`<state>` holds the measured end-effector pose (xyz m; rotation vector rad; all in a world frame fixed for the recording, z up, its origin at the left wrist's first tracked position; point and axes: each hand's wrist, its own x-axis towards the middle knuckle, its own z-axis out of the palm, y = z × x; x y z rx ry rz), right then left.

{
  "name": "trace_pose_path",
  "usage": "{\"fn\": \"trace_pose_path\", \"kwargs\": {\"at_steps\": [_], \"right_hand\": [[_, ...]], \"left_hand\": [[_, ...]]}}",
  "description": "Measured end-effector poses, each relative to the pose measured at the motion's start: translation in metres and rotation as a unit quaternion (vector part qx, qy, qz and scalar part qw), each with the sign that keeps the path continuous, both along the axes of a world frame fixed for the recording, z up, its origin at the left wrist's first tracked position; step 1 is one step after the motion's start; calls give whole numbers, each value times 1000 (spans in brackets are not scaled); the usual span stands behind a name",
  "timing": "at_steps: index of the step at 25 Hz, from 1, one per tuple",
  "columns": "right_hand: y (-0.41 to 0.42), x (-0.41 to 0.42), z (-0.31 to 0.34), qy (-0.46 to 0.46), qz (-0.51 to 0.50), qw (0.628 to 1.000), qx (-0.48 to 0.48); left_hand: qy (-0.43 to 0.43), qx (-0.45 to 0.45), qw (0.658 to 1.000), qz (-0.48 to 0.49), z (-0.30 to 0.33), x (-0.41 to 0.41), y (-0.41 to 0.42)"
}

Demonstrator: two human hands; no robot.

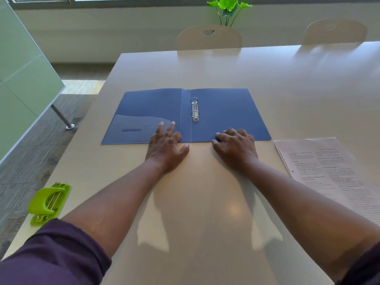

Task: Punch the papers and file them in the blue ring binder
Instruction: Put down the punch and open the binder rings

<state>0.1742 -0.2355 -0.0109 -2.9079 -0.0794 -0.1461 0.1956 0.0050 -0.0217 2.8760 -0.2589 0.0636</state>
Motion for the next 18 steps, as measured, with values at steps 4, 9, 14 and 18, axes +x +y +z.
{"fn": "trace_pose_path", "kwargs": {"at_steps": [4,9,14,18], "right_hand": [[3,-26,-3,-31,4,999,8],[19,-26,14,-24,19,999,41],[42,-13,19,24,47,993,108],[51,-19,17,30,70,991,106]], "left_hand": [[-15,-26,999,-15,-5,-27,4],[-40,-31,999,-20,-4,-59,9],[-57,-47,997,-32,-3,-92,14],[-57,-50,996,-40,-4,-117,20]]}}
